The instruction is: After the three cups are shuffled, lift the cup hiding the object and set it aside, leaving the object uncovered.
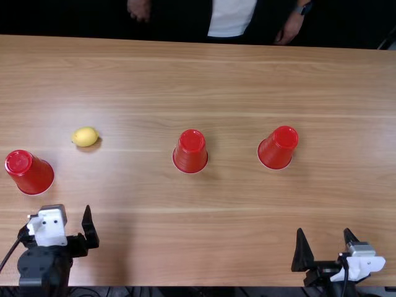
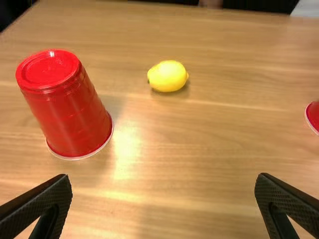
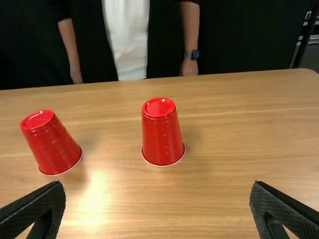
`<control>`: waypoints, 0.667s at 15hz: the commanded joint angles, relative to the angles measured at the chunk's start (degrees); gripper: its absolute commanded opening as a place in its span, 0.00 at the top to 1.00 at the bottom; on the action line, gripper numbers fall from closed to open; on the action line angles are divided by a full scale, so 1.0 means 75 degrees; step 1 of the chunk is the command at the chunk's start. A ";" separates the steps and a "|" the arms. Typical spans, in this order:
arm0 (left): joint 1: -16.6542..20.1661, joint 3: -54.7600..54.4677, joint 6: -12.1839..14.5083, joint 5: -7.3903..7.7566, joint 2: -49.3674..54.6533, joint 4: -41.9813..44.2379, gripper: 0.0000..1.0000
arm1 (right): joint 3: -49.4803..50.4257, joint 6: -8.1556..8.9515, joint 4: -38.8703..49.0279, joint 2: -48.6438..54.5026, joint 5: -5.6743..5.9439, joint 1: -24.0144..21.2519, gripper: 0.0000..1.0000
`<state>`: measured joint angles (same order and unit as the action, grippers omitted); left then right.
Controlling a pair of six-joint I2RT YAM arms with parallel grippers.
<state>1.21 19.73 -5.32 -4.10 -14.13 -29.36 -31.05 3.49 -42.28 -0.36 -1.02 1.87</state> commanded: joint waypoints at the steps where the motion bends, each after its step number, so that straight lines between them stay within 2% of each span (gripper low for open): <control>1: 0.0002 -0.0450 0.0063 0.0012 0.0536 0.0189 0.00 | 0.0097 0.0182 0.0061 0.0048 0.0290 -0.0027 0.00; 3: -0.0021 -0.1212 0.0105 0.0068 0.1275 0.1018 0.00 | 0.0249 0.0084 0.0131 0.0048 0.0571 -0.0027 0.00; 4: -0.0056 -0.1634 0.0119 0.0082 0.1755 0.1539 0.00 | 0.0612 -0.0113 0.0665 0.0048 0.0656 -0.0027 0.00; 5: -0.0080 -0.2044 0.0133 0.0209 0.1884 0.2143 0.00 | 0.1023 -0.0563 0.1959 0.0048 0.0656 -0.0027 0.00; 6: -0.0080 -0.2314 0.0133 0.0546 0.1884 0.2776 0.00 | 0.1550 -0.1041 0.3407 0.0048 0.0670 -0.0027 0.00; 7: -0.0080 -0.2572 0.0133 0.0940 0.1884 0.3395 0.00 | 0.1972 -0.1309 0.4757 0.0048 0.0670 -0.0015 0.00; 8: -0.0080 -0.2630 0.0133 0.1278 0.1884 0.3845 0.00 | 0.2417 -0.1351 0.5953 0.0048 0.0656 -0.0015 0.00; 10: -0.0068 -0.2630 0.0161 0.1348 0.1884 0.3887 0.00 | 0.3249 -0.1365 0.7275 0.0048 0.0614 -0.0015 0.00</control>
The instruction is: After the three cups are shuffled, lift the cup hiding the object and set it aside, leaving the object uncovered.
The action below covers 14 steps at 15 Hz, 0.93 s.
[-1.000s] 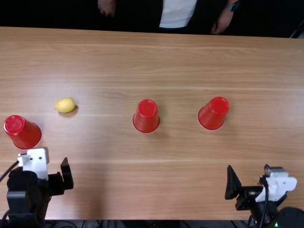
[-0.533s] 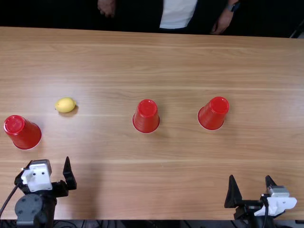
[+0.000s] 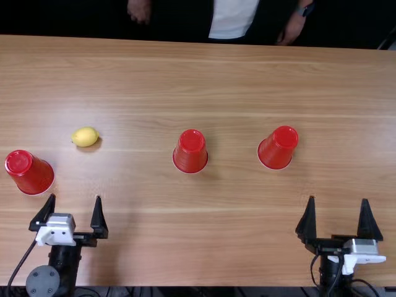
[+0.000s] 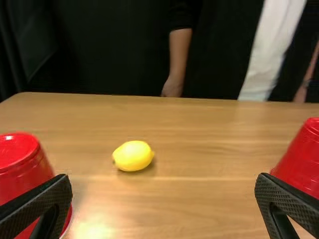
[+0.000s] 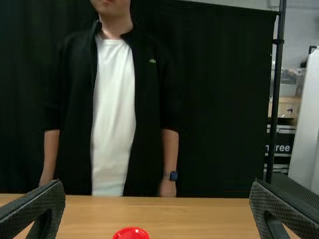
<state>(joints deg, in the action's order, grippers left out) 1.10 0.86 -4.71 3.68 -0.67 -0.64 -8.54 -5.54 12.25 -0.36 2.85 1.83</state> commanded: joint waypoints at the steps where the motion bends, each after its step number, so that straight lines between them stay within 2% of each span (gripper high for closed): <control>1: -0.0042 -0.0115 0.0066 0.0296 0.0089 -0.0083 0.00 | 0.0634 -0.0161 0.0144 0.0048 0.0070 -0.0021 0.00; 5: -0.0042 -0.0115 0.0051 0.0240 0.0089 -0.0561 0.00 | 0.0997 -0.0147 0.0018 0.0048 0.0112 -0.0021 0.00; 7: -0.0042 -0.0115 0.0051 0.0311 0.0089 -0.0533 0.00 | 0.1009 -0.0091 -0.0587 0.0048 0.0070 -0.0009 0.00; 8: -0.0042 -0.0115 0.0051 0.0268 0.0089 -0.0533 0.00 | 0.1009 -0.0077 -0.0742 0.0048 0.0070 -0.0009 0.00; 14: -0.0042 -0.0115 0.0051 0.0254 0.0089 -0.0533 0.00 | 0.1009 -0.0091 -0.0756 0.0048 0.0112 0.0003 0.00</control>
